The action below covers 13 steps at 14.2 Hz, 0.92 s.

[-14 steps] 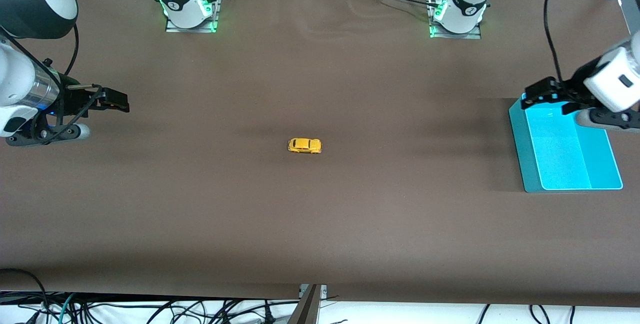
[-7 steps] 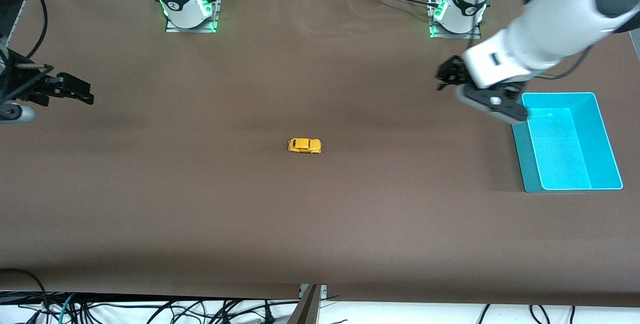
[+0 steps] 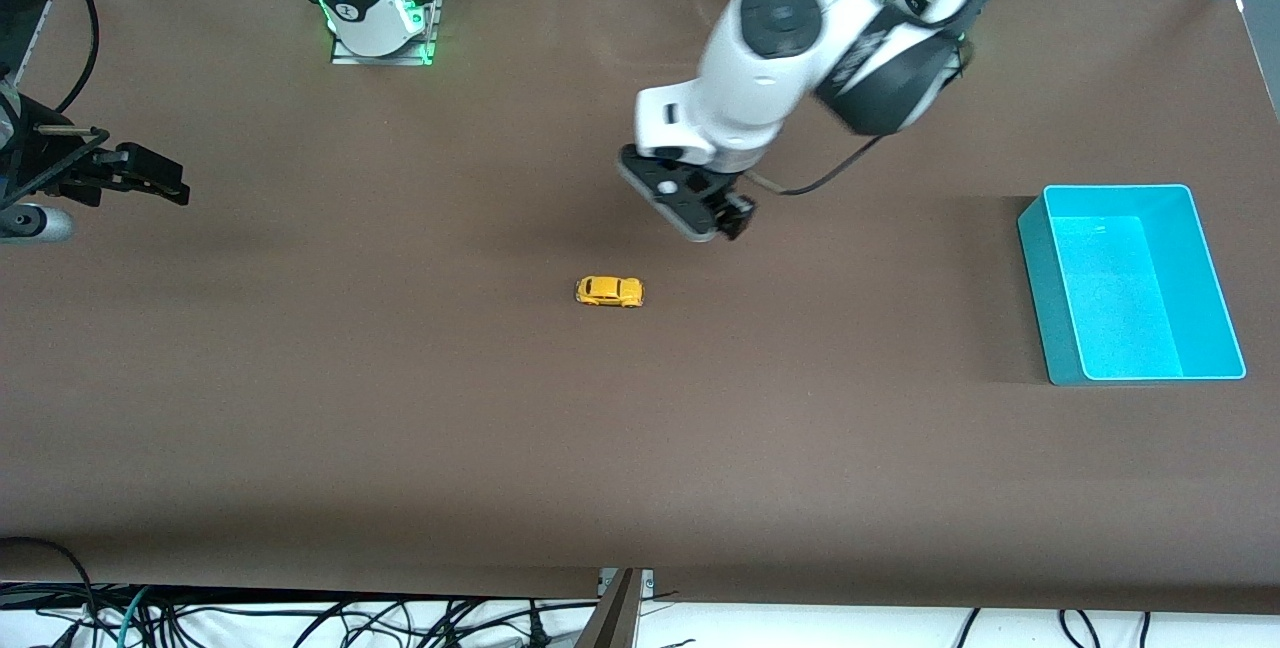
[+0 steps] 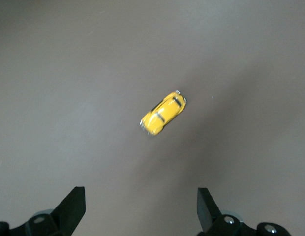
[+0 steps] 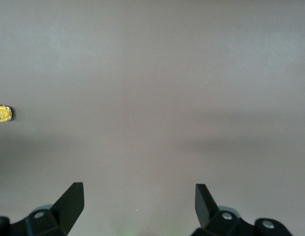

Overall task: Wind and store yellow beetle car
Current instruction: 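Move the left gripper from the cyan bin over the car, then lower the left gripper and grasp the yellow car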

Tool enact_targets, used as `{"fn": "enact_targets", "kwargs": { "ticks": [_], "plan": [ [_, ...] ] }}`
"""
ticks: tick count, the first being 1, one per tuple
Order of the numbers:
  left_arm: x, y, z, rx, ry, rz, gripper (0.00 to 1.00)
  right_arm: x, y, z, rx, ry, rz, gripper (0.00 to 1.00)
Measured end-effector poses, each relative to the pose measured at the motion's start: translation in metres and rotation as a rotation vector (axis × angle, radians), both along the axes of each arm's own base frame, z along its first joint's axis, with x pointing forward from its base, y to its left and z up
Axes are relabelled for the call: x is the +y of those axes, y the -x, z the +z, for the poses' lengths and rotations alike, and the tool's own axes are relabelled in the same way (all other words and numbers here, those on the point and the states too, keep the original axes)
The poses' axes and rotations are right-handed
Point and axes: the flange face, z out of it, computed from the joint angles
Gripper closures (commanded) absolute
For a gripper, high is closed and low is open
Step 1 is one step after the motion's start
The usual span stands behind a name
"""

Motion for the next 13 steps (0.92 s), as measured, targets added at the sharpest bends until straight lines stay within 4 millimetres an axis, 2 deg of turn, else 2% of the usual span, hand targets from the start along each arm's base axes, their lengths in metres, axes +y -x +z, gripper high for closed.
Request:
{"fn": "enact_targets", "kwargs": {
  "ticks": [3,6,13],
  "plan": [
    [-0.048,0.015,-0.078,-0.09,-0.043,-0.133,0.0,0.0,0.0,0.0,0.0,0.001,-0.008,0.0],
    [-0.067,0.019,-0.133,-0.16,-0.056,-0.224,0.0,-0.001,0.0,0.0,0.0,0.001,-0.01,0.0],
    [-0.093,0.024,-0.19,-0.285,-0.086,-0.409,0.0,-0.007,0.0,-0.001,0.003,0.001,-0.021,0.0]
  ]
}}
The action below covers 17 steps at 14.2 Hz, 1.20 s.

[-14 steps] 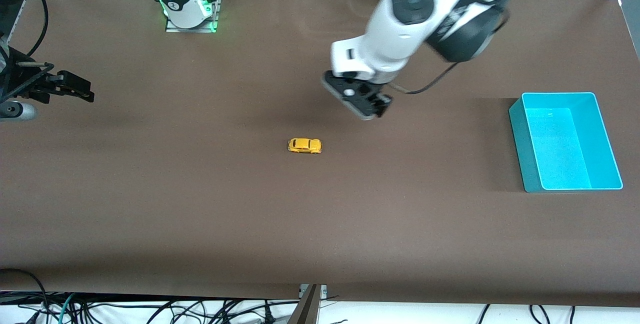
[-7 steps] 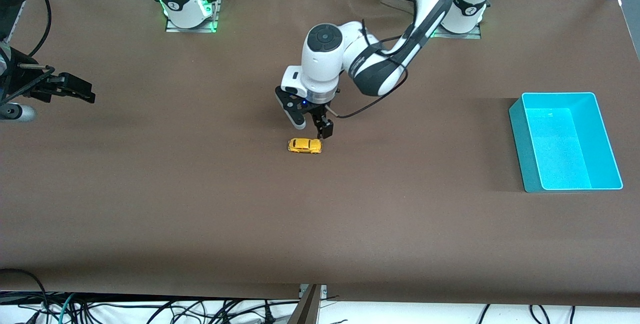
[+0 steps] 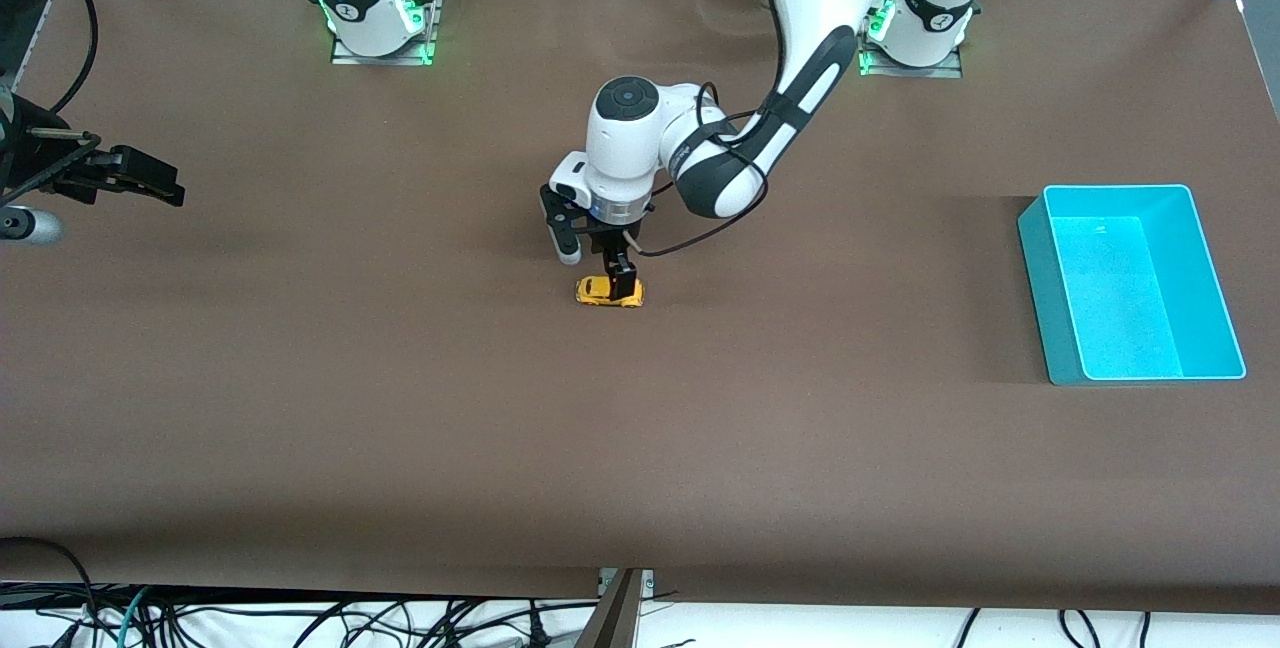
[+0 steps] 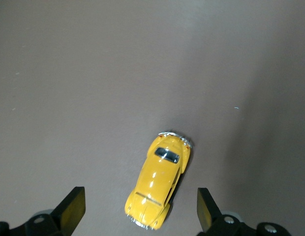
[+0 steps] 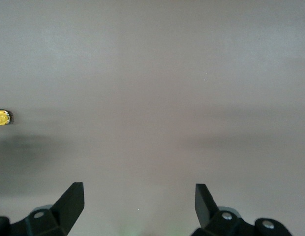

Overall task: Wind and store yellow beetle car
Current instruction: 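Lower the left gripper and grasp the yellow car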

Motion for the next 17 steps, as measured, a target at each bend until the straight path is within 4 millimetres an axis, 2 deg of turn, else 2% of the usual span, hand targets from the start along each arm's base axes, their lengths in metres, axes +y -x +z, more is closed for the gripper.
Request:
{"fn": "enact_targets", "kwargs": {
  "ticks": [5,9,11,16,17],
  "plan": [
    [-0.001,-0.011,-0.022,-0.033,-0.022,-0.124,0.0,0.0,0.0,0.0,0.003,0.0,0.004,0.0],
    [0.006,-0.016,-0.035,-0.022,-0.037,-0.114,0.01,-0.006,0.0,0.0,0.004,-0.002,0.006,0.0],
    [0.009,-0.018,-0.037,-0.007,-0.03,-0.095,0.08,-0.006,0.001,0.0,0.004,-0.002,0.007,0.0],
    [0.01,-0.016,-0.045,0.009,-0.031,-0.087,0.08,-0.007,0.001,-0.001,0.005,-0.002,0.009,0.0],
    [0.009,-0.015,-0.048,0.011,-0.032,-0.088,0.11,-0.007,0.0,-0.001,0.006,-0.002,0.009,0.0]
  ]
}}
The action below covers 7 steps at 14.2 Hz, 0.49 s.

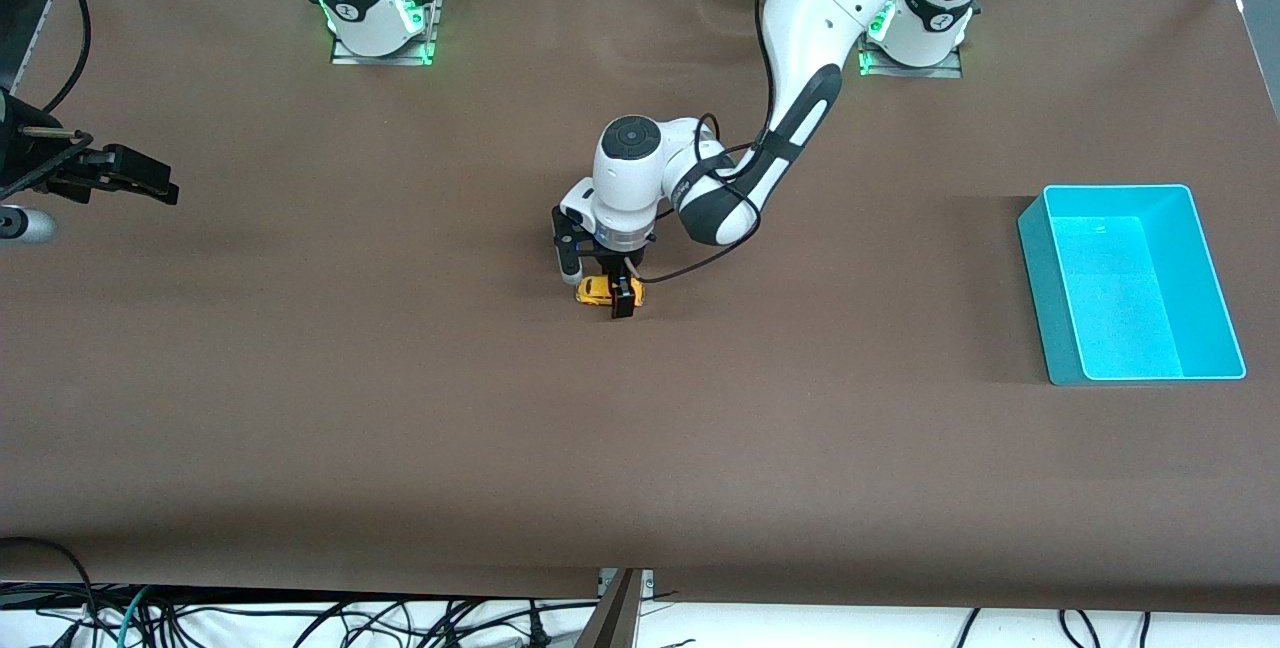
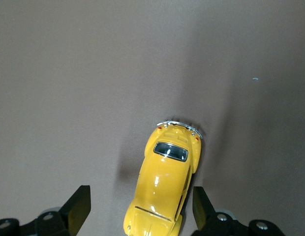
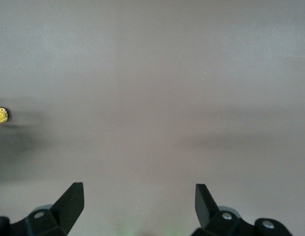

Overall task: Wind and store yellow beetle car
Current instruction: 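Lower the left gripper and grasp the yellow car, then lift the car with the left gripper and carry it to the bin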

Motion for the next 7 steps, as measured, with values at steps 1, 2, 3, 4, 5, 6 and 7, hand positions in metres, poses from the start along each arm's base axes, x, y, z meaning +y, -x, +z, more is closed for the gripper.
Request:
{"fn": "enact_targets", "kwargs": {
  "ticks": [1,2,3,4,5,6,7],
  "plan": [
    [-0.0002,0.0008,-0.0019,0.002,-0.001,-0.001,0.2,0.0,-0.0001,-0.0003,0.001,0.0,0.0,0.0],
    [-0.0005,0.0015,-0.0036,0.004,-0.003,-0.001,0.36,0.0,-0.0002,-0.0006,0.001,0.0,0.0,0.0],
    [-0.0006,0.002,-0.0048,0.006,-0.003,-0.002,0.52,-0.0001,-0.0003,-0.0008,0.001,0.0,0.0,0.0],
    [-0.0009,0.0024,-0.0054,0.006,-0.004,-0.003,0.54,-0.0003,-0.0004,-0.0009,0.002,0.0,0.0,0.0],
    [-0.0011,0.0028,-0.0056,0.006,-0.004,-0.003,0.54,-0.0004,-0.0005,-0.0012,0.002,0.0,0.0,0.0],
    [-0.0015,0.0032,-0.0058,0.007,-0.004,-0.004,0.55,-0.0006,-0.0006,-0.0014,0.002,0.0,-0.001,0.0],
    [-0.0019,0.0035,-0.0057,0.006,-0.004,-0.005,0.76,-0.0009,-0.0007,-0.0017,0.003,0.0,-0.001,0.0]
  ]
}}
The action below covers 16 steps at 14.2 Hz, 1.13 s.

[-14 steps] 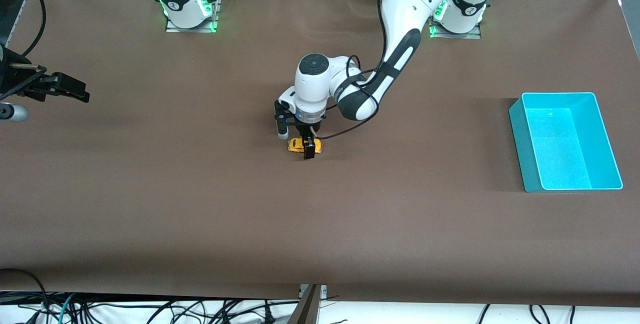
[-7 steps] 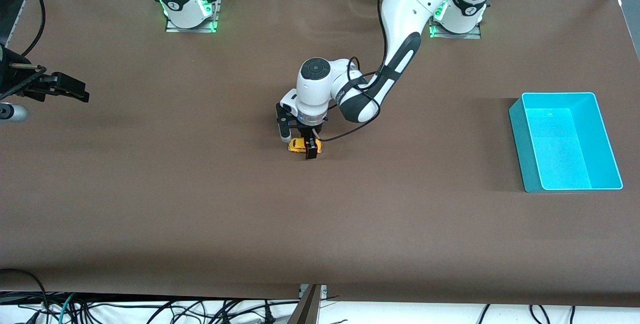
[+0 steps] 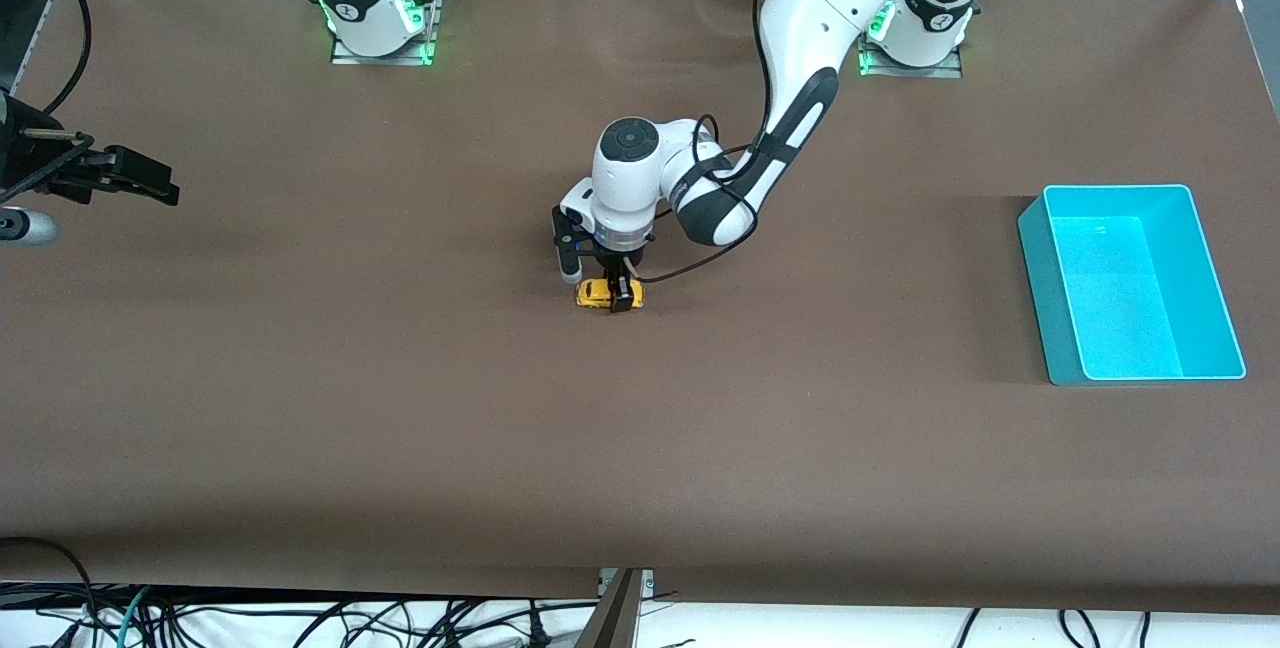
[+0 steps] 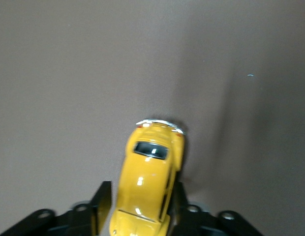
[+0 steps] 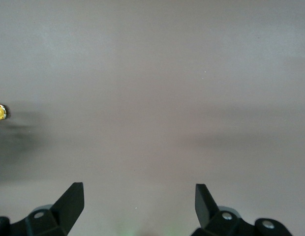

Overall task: Wind and store yellow beetle car
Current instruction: 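Lift the car with the left gripper and carry it to the bin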

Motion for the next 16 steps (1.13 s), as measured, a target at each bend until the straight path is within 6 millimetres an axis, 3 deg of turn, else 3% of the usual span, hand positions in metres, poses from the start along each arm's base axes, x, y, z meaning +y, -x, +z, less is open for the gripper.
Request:
{"fn": "enact_targets", "kwargs": {
  "ticks": [2,6,9,12,14,16],
  "plan": [
    [-0.001,0.0,0.001,-0.001,0.002,-0.001,1.0,0.0,0.0,0.0,0.0,0.0,0.0,0.0],
    [0.002,-0.007,0.006,-0.01,0.008,0.008,1.0,0.0,0.0,0.0,0.0,0.0,0.0,0.0],
    [0.029,-0.038,0.05,-0.012,0.027,0.094,1.0,0.0,0.0,0.0,0.001,0.0,0.0,0.0],
    [0.095,-0.067,0.126,0.039,0.027,0.221,1.0,0.0,0.0,0.0,0.001,0.0,0.0,0.0],
    [0.157,-0.077,0.173,0.093,-0.026,0.257,1.0,0.0,0.0,0.0,0.001,0.0,0.0,0.0],
    [0.232,-0.084,0.211,0.143,-0.098,0.249,1.0,0.0,0.0,0.0,0.001,0.0,0.0,0.0]
  ]
}}
